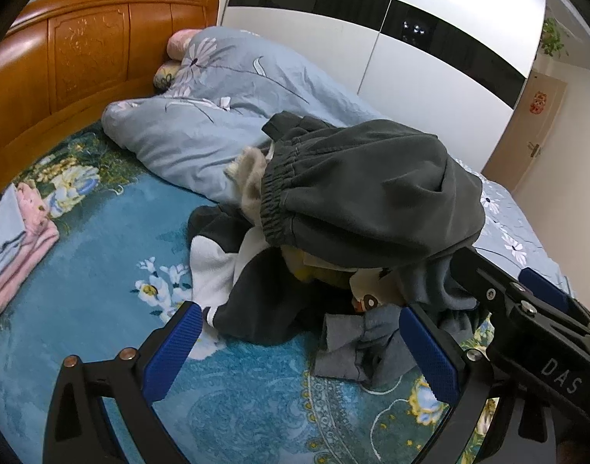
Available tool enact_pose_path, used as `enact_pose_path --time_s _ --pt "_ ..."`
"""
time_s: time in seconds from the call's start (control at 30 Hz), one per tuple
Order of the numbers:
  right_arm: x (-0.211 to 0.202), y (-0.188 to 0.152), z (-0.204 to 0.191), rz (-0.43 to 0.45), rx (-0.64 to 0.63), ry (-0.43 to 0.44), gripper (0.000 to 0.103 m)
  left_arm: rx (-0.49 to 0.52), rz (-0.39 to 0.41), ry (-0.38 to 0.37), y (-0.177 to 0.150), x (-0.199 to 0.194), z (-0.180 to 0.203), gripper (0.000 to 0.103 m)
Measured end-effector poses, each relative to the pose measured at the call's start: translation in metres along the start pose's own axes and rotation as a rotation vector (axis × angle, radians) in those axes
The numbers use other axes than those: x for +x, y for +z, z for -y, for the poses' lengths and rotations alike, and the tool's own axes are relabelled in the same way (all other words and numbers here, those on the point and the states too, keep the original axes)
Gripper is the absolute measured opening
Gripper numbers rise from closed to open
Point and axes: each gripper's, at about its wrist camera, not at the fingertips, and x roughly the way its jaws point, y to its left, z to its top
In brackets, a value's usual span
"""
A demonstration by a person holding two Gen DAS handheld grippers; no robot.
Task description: Fold clothes
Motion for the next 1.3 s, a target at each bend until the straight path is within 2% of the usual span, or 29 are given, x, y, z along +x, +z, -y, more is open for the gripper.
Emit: enact_pose_path --time_s 0.2,0.3,0.4,0.43,0.53,0.6,0.67,0.7,0.77,0.9,0.93,0.97,1.03,1.17,1.3 --pt "0.011 0.001 -0.011 -0.030 -0.018 0.009 0.103 -0.012 -0.023 -0.016 -0.001 0.004 -0.014 0.103" --pt "0.016 0.012 0.000 -0.033 0.042 0.019 0.103 -0.020 -0.054 0.032 -0.006 0.003 -0.034 0.103" --pt "0.023 0.034 0.028 -0.013 0.169 -0.004 0.103 -0.137 -0.060 0.103 -0.016 -0.003 -0.069 0.103" --pt "0.028 0.044 0.036 -0.013 0.213 0.016 0.103 -0.188 -0.056 0.123 -0.019 -0.006 -0.082 0.103" --pt "0.049 0.069 0.053 -0.025 0.326 0.082 0.101 -0.264 -0.058 0.119 -0.024 -0.014 -0.106 0.102" --pt "0.069 0.078 0.061 -0.072 0.390 0.105 0.090 -0.312 -0.059 0.113 -0.027 -0.020 -0.121 0.102" --pt "0.092 0.081 0.066 -0.155 0.447 0.106 0.059 -0.332 -0.043 0.108 -0.029 -0.029 -0.129 0.102" --pt "0.102 0.078 0.072 -0.200 0.499 0.117 0.056 -0.348 -0.033 0.101 -0.031 -0.033 -0.135 0.102" --pt "0.110 0.068 0.080 -0.221 0.572 0.147 0.053 -0.379 -0.014 0.089 -0.034 -0.042 -0.145 0.101" --pt "0.118 0.060 0.083 -0.309 0.635 0.240 0.052 -0.436 -0.019 0.037 -0.040 -0.051 -0.157 0.099" --pt "0.117 0.061 0.081 -0.318 0.632 0.257 0.040 -0.438 -0.021 0.025 -0.043 -0.054 -0.157 0.098" --pt "0.116 0.062 0.080 -0.327 0.630 0.275 0.022 -0.441 -0.023 0.013 -0.045 -0.057 -0.157 0.098" --pt "0.109 0.067 0.080 -0.305 0.655 0.303 0.009 -0.433 -0.022 -0.003 -0.049 -0.063 -0.158 0.098" --pt "0.079 0.086 0.070 -0.230 0.640 0.351 0.006 -0.445 0.006 -0.039 -0.054 -0.085 -0.168 0.098" --pt "0.016 0.119 0.041 -0.093 0.542 0.473 0.005 -0.518 0.041 -0.103 -0.056 -0.106 -0.186 0.098"
